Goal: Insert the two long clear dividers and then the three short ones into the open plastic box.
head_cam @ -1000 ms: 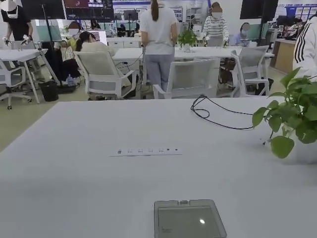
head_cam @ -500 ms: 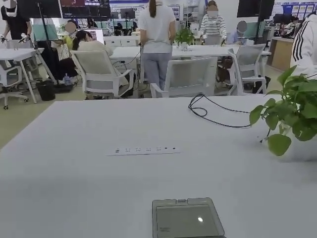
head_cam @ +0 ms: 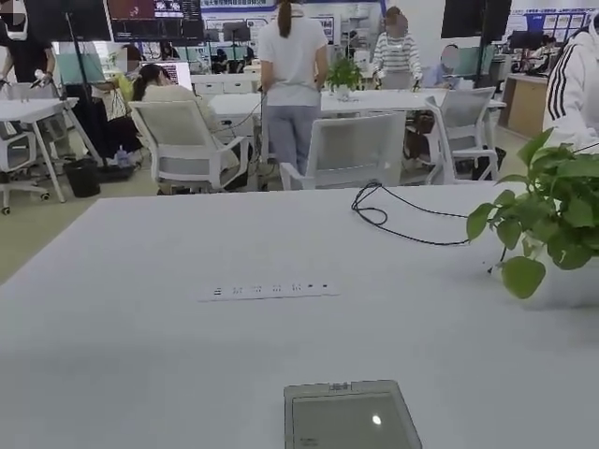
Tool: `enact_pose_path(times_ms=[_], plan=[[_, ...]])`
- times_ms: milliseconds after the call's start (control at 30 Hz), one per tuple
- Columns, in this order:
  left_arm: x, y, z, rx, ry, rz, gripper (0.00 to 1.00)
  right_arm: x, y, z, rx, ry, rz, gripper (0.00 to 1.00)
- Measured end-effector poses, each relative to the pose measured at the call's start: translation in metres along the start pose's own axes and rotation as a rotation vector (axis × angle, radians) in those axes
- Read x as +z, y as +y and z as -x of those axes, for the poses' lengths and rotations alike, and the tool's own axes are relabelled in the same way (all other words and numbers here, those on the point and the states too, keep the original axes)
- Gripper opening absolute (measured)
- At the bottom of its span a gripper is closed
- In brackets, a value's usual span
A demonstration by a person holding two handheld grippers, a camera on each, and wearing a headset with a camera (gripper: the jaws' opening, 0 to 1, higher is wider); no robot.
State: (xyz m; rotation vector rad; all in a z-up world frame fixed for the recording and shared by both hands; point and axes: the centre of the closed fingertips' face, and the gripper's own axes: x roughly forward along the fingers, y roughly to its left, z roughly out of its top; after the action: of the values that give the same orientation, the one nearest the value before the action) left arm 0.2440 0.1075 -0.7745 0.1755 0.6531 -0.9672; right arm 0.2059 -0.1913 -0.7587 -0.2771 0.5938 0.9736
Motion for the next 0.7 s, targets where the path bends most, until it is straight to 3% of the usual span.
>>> enact_pose_path(times_ms=[200,267,333,633,700], plan=[[-0.006,0.017,0.0,0.051,0.032,0.045,0.87,0.001,0.0,0.0,0.0,-0.006,-0.008,0.9],[-0.01,0.021,-0.001,0.068,0.054,0.106,0.87,0.001,0.0,0.0,-0.001,-0.007,-0.01,0.9],[-0.009,0.027,-0.001,0.079,0.048,0.087,0.86,0.001,-0.001,0.0,-0.002,-0.008,-0.012,0.9],[-0.018,0.042,-0.005,0.115,0.106,0.15,0.72,0.002,-0.001,-0.002,-0.005,-0.017,-0.025,0.89],[-0.023,0.043,-0.005,0.127,0.137,0.172,0.69,0.003,-0.001,-0.003,-0.005,-0.021,-0.03,0.89]])
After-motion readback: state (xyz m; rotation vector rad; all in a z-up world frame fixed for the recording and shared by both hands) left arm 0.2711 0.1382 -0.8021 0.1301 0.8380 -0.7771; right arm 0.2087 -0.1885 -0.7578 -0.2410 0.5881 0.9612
